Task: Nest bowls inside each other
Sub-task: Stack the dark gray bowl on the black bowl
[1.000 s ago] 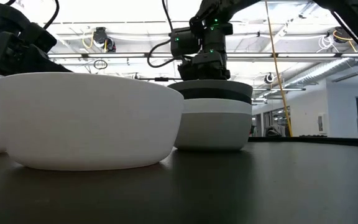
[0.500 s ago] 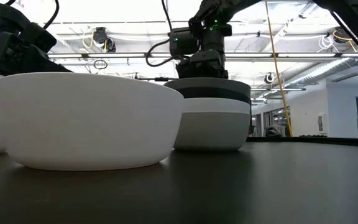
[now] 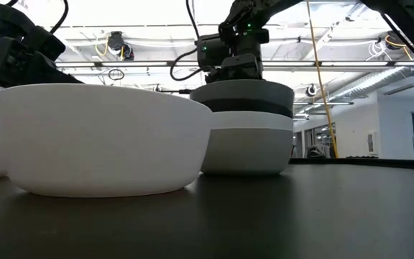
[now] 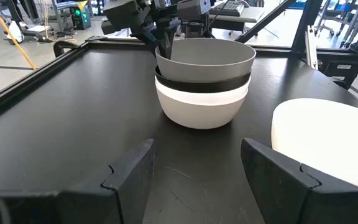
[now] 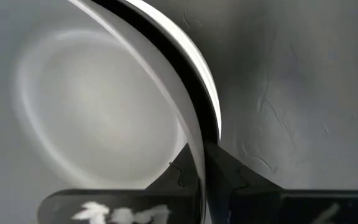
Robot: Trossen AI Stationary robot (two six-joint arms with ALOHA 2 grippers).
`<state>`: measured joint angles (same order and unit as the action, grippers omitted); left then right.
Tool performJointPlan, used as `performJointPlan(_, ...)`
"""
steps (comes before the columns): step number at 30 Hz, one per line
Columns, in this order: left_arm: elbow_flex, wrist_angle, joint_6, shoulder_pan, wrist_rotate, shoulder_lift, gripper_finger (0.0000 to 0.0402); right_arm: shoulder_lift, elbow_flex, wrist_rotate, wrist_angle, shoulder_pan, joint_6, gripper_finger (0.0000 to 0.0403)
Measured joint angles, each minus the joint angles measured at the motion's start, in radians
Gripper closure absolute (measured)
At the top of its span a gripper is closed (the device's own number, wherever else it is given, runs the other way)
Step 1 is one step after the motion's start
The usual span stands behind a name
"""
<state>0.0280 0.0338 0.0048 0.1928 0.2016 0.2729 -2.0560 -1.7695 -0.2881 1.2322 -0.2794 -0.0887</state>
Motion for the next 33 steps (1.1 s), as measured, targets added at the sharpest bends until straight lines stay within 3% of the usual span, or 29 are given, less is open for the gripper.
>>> performJointPlan(17,0.000,0.000,-0.002,0.000,0.001,0.000,0.0158,0.000,0.000,0.003,-0.047,0.007,-0.009,0.0390)
performJointPlan(23,0.000,-0.002,-0.002,0.000,0.002,0.000,0.0158,0.002,0.000,-0.003,-0.046,0.009,-0.021,0.0350)
performJointPlan(33,0.000,-0.003,0.009,0.000,0.004,0.000,0.0158,0.004,-0.002,-0.004,-0.045,0.005,-0.030,0.0243)
